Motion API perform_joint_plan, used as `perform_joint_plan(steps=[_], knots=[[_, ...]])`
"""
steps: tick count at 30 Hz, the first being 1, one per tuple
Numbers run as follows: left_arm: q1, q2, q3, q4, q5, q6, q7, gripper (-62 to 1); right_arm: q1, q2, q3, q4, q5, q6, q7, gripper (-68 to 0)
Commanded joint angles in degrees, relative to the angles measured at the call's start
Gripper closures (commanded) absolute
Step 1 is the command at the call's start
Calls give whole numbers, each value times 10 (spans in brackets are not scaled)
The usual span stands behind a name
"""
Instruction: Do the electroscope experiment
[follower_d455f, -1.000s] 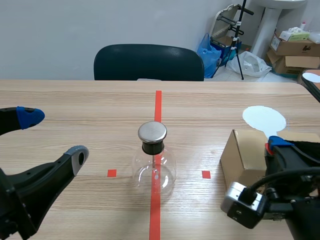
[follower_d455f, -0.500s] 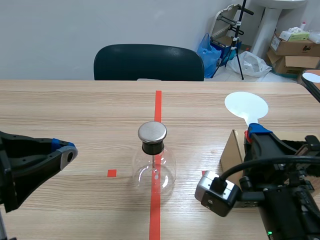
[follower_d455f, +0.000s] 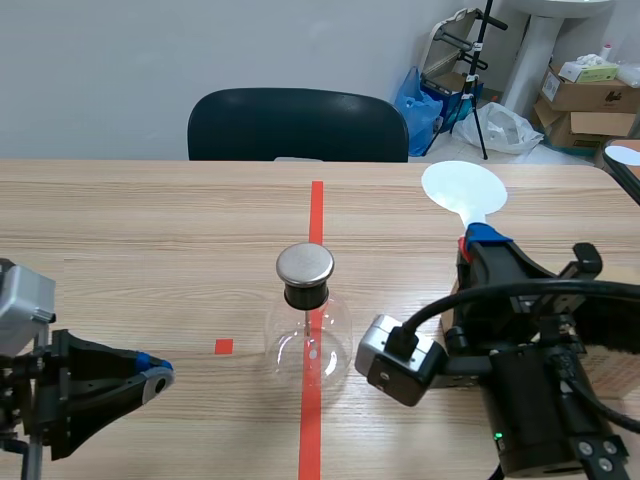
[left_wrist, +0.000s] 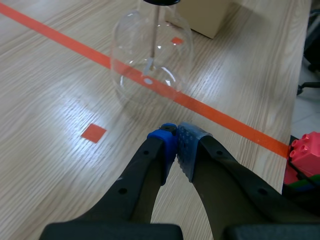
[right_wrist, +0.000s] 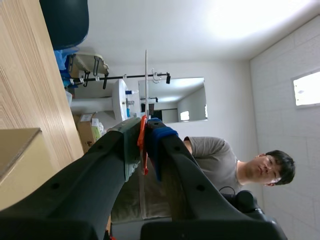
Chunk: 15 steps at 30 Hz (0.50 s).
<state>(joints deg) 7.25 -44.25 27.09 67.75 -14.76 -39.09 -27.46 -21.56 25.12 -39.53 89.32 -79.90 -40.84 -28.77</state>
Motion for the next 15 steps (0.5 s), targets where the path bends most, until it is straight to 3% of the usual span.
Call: perform_joint_plan(steps=[1,6,11,15], knots=[[-18,11,9,14,-8,0,-13,-26,9,4,0,9,10,15,2,-9],[-76,45,56,-30,-3,26,-13,-26,9,4,0,9,32,46,32,-9],[-116,85,78,-75,31,57,-13,-26,9,4,0,9,30,49,43,-9],[-130,103,84,-103,42,60,-17,-26,9,5,0,9,19,50,51,-9]])
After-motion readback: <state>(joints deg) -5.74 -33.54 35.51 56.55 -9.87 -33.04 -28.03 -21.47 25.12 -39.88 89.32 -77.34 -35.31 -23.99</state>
